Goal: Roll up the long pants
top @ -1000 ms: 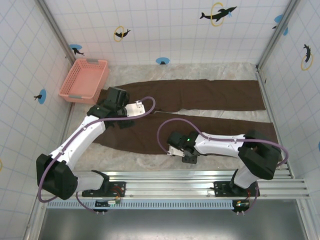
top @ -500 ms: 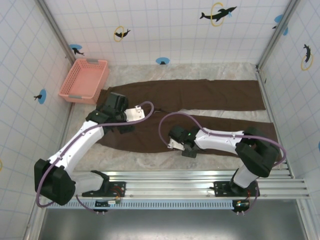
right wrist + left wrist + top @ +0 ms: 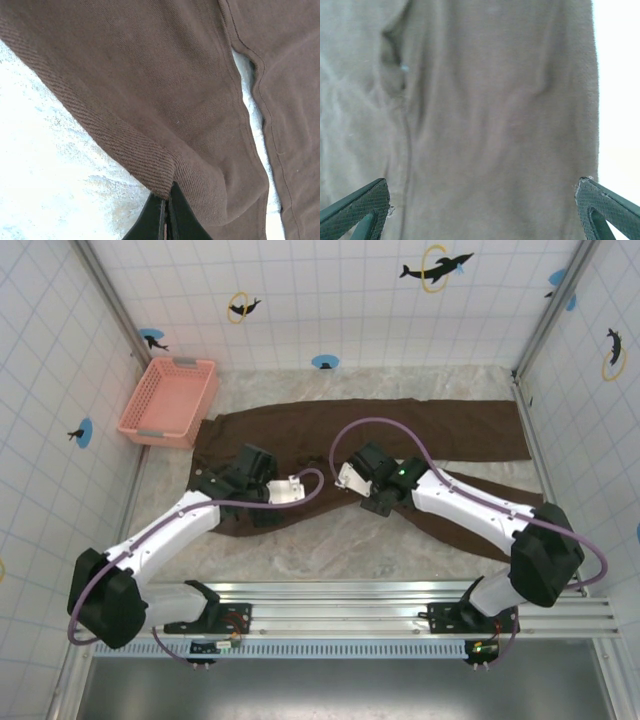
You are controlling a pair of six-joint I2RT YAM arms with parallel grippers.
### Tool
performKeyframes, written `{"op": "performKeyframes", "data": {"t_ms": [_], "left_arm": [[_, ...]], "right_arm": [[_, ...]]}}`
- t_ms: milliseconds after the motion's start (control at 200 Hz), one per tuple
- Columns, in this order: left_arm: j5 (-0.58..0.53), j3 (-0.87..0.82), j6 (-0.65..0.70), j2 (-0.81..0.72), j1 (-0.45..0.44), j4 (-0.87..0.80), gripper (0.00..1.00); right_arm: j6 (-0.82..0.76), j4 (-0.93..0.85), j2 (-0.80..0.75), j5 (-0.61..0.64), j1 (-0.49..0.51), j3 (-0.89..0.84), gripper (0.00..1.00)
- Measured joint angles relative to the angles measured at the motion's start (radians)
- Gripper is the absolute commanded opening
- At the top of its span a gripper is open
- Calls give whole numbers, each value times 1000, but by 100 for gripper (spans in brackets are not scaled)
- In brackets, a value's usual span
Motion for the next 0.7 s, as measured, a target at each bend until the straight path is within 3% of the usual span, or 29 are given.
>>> {"op": "performKeyframes", "data": {"t_ms": [355, 631, 661, 701], "left_arm": [[74, -8, -36, 153, -25, -2, 98], [116, -16, -60, 129, -70, 1, 97], [116, -16, -60, 131, -70, 2, 95], [116, -16, -61, 140, -70, 2, 83]], "right_arm": [[-3, -6, 19, -41, -17, 0, 0], [-1, -5, 19, -76, -64, 3, 0], [0, -5, 19, -79, -66, 4, 0], [0, -4, 19, -82, -69, 5, 0]]}}
